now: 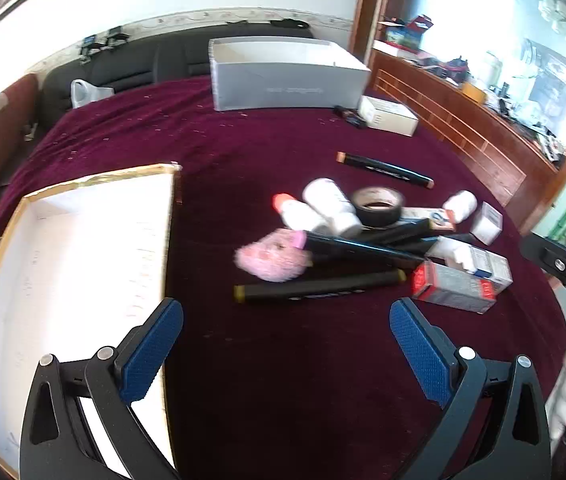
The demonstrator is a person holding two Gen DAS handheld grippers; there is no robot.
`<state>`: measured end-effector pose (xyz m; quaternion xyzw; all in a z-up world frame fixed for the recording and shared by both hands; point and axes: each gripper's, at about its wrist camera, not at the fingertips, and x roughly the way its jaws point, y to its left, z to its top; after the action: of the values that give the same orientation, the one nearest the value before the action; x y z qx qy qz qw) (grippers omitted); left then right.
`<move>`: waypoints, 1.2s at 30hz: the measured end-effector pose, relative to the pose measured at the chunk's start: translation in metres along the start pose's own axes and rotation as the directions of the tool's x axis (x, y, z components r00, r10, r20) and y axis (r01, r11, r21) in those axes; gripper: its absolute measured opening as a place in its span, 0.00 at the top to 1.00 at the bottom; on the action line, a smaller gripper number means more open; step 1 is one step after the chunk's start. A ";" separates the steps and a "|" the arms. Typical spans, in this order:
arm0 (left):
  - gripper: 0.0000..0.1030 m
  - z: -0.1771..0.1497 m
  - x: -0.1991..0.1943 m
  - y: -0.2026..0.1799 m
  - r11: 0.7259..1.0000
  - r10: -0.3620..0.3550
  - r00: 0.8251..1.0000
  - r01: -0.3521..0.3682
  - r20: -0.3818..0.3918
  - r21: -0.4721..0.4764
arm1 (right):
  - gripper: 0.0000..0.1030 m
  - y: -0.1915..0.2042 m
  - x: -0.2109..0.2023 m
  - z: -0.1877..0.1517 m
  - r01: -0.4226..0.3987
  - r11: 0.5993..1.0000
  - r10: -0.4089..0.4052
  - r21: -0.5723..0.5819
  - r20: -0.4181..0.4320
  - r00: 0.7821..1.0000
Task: Organize objects
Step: 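Grasp the silver red-striped box with the right tool while the left tool grasps a yellow-capped black marker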
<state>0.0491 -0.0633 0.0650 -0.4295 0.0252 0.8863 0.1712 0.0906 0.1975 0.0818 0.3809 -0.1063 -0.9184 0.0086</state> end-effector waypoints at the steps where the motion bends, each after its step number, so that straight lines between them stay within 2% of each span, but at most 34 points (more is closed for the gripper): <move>1: 0.02 -0.001 0.001 -0.005 1.000 -0.008 1.000 0.008 0.001 0.015 | 0.00 -0.005 0.003 0.001 -0.011 1.000 0.011 0.019 -0.007 1.000; 3: 0.02 -0.003 0.001 -0.016 0.998 -0.029 1.000 0.028 0.001 0.054 | 0.00 -0.016 0.006 -0.008 -0.035 0.998 0.036 0.046 -0.028 0.999; 5: 0.02 -0.003 -0.001 -0.025 0.997 -0.018 1.000 0.017 0.007 0.080 | 0.00 -0.018 0.007 -0.013 -0.072 0.996 0.074 0.043 -0.050 0.996; 7: 0.02 -0.005 -0.007 -0.028 0.995 -0.022 0.999 0.019 0.026 0.099 | 0.00 -0.015 0.010 -0.016 -0.162 0.986 0.164 0.034 -0.085 0.983; 8: 0.02 -0.005 -0.009 -0.028 0.995 -0.017 0.999 0.014 0.031 0.100 | 0.00 -0.013 0.011 -0.017 -0.209 0.977 0.212 0.036 -0.098 0.972; 10: 0.02 -0.007 -0.016 -0.022 0.996 -0.021 0.999 0.018 0.037 0.091 | 0.00 -0.008 0.019 -0.013 -0.342 0.939 0.344 0.042 -0.138 0.929; 11: 0.02 -0.008 -0.018 -0.020 0.996 -0.026 0.999 0.022 0.039 0.086 | 0.00 -0.006 0.022 -0.012 -0.381 0.924 0.383 0.045 -0.150 0.911; 12: 0.02 -0.010 -0.021 -0.015 0.996 -0.025 0.999 0.022 0.043 0.082 | 0.00 -0.004 0.027 -0.010 -0.399 0.916 0.401 0.044 -0.161 0.902; 15: 0.02 -0.013 -0.025 -0.007 0.996 -0.015 0.999 0.011 0.050 0.089 | 0.00 0.012 0.047 -0.003 -0.377 0.926 0.366 -0.007 -0.218 0.905; 17: 0.02 -0.012 -0.024 -0.001 0.997 -0.009 0.999 0.005 0.048 0.081 | 0.00 0.021 0.055 -0.005 -0.376 0.926 0.355 -0.035 -0.253 0.900; 18: 0.02 -0.010 -0.023 0.002 0.997 -0.013 0.999 0.009 0.047 0.079 | 0.00 0.030 0.055 -0.008 -0.387 0.920 0.357 -0.059 -0.281 0.891; 19: 0.02 -0.008 -0.022 0.004 0.997 -0.015 0.999 0.012 0.045 0.078 | 0.00 0.035 0.055 -0.011 -0.428 0.903 0.393 -0.045 -0.319 0.862; 21: 0.02 -0.006 -0.018 0.005 0.997 -0.013 0.999 0.010 0.040 0.083 | 0.00 0.046 0.057 -0.022 -0.523 0.852 0.483 0.006 -0.392 0.783; 22: 0.02 -0.006 -0.016 0.005 0.996 -0.016 0.999 0.012 0.037 0.089 | 0.00 0.050 0.054 -0.027 -0.528 0.849 0.486 0.002 -0.391 0.781; 25: 0.02 -0.005 -0.006 -0.001 0.993 -0.015 1.000 0.013 0.017 0.121 | 0.00 0.049 0.040 -0.030 -0.480 0.876 0.441 -0.043 -0.332 0.834; 27: 0.02 -0.002 0.004 -0.009 0.988 -0.012 1.000 0.013 -0.002 0.151 | 0.00 0.042 0.038 -0.032 -0.453 0.891 0.423 -0.030 -0.307 0.852; 30: 0.02 0.006 0.022 -0.017 0.982 0.019 1.000 -0.014 -0.022 0.186 | 0.00 0.024 0.038 -0.033 -0.447 0.894 0.438 0.040 -0.292 0.850; 33: 0.02 0.013 0.050 -0.020 0.982 0.024 0.994 -0.003 -0.104 0.189 | 0.00 0.014 0.043 -0.030 -0.446 0.890 0.453 0.094 -0.283 0.845; 35: 0.03 0.011 0.065 -0.022 0.984 -0.013 0.982 0.046 -0.191 0.172 | 0.00 0.010 0.038 -0.028 -0.454 0.885 0.465 0.107 -0.272 0.842; 36: 0.03 0.007 0.066 -0.025 0.981 -0.062 0.973 0.101 -0.223 0.166 | 0.00 0.010 0.037 -0.028 -0.454 0.884 0.467 0.110 -0.270 0.842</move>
<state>0.0142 -0.0196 0.0210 -0.5072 0.1044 0.8208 0.2411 0.0836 0.1785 0.0387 0.4741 -0.2114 -0.8214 0.2361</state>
